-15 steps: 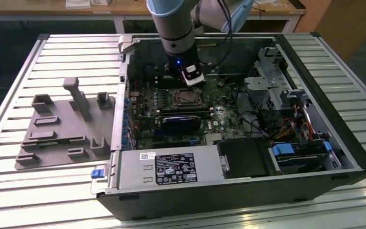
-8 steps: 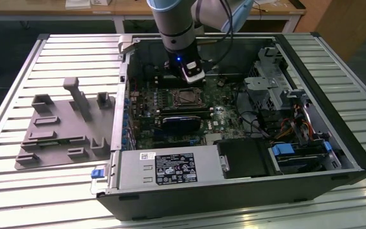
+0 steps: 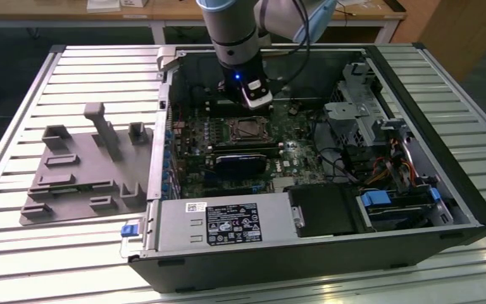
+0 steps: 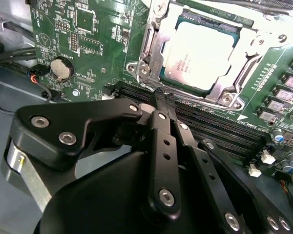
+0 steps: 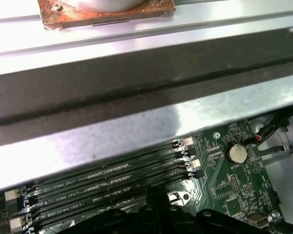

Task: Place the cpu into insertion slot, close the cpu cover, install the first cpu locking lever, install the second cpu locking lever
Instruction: 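Install the first cpu locking lever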

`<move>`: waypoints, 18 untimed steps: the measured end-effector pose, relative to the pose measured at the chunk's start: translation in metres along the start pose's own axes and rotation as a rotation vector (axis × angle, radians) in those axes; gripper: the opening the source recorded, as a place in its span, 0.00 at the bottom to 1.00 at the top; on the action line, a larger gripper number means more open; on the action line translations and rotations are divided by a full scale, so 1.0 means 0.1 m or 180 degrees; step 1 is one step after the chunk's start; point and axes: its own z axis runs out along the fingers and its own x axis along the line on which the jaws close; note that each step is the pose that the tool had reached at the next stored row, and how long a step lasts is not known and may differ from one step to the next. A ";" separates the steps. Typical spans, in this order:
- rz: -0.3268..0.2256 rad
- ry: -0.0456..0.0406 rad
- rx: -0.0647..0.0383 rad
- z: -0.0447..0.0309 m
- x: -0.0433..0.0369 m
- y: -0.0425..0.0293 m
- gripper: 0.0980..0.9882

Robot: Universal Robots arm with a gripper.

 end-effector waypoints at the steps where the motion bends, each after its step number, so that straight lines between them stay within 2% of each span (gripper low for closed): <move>1: -0.0004 -0.0003 0.0016 -0.004 -0.001 0.001 0.01; 7: -0.0033 -0.0025 0.0138 -0.025 -0.005 0.006 0.01; 14: -0.0073 -0.0061 0.0296 -0.064 -0.014 0.015 0.01; 18: -0.0083 -0.0060 0.0342 -0.065 -0.018 0.016 0.01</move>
